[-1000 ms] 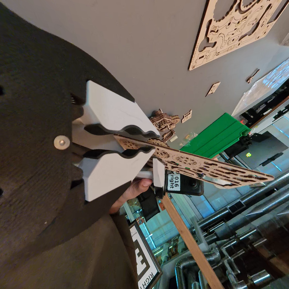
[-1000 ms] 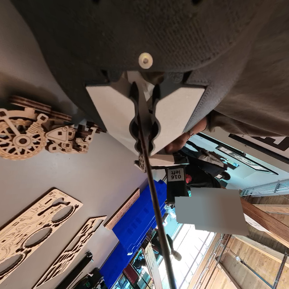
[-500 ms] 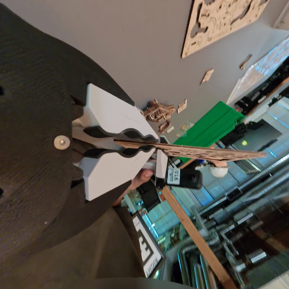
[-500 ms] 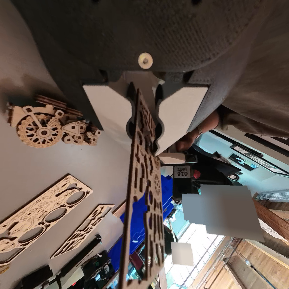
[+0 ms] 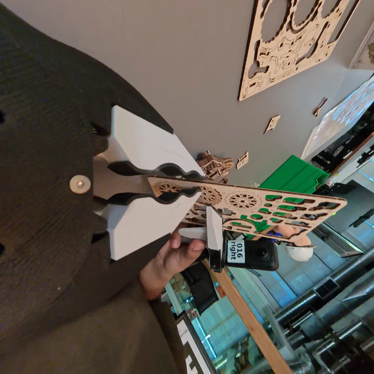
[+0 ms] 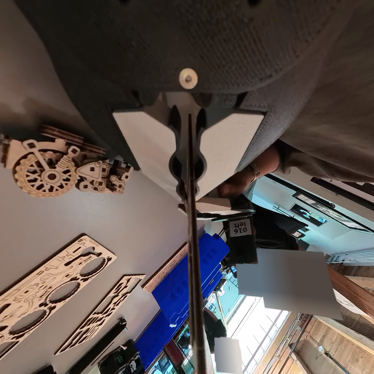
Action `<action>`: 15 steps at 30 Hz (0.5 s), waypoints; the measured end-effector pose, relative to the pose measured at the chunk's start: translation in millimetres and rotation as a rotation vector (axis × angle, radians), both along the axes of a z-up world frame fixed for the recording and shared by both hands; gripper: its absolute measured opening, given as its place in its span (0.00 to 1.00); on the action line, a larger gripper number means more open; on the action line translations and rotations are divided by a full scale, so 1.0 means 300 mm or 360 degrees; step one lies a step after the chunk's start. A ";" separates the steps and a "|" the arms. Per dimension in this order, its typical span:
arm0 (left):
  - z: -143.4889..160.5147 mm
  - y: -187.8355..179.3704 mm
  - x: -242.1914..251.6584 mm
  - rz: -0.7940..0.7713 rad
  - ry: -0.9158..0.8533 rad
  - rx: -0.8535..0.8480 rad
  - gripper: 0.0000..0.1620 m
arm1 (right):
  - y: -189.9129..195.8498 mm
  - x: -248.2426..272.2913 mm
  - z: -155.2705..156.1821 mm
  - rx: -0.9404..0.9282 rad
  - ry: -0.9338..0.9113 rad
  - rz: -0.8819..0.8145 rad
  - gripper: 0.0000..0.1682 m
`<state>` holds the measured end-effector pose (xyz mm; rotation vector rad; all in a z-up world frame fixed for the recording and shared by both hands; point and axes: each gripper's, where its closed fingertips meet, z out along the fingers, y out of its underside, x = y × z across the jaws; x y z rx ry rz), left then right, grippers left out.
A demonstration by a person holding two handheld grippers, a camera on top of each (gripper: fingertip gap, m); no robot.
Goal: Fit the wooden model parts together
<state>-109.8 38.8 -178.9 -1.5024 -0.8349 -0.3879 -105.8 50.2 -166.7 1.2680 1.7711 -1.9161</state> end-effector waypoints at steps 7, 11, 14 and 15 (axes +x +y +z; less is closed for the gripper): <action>0.042 0.000 -0.001 0.0003 0.0022 0.0121 0.15 | -0.015 0.014 -0.003 -0.0010 -0.0034 0.0061 0.01; 0.020 -0.003 -0.003 -0.0004 -0.0019 0.0077 0.11 | -0.032 0.022 -0.013 -0.0011 -0.0058 0.0082 0.01; 0.021 -0.003 -0.006 0.0018 0.0017 0.0035 0.07 | -0.034 0.020 -0.020 0.0021 -0.0052 0.0068 0.01; 0.014 -0.003 -0.007 0.0033 0.0042 -0.0010 0.07 | -0.036 0.022 -0.026 0.0055 -0.0042 0.0071 0.01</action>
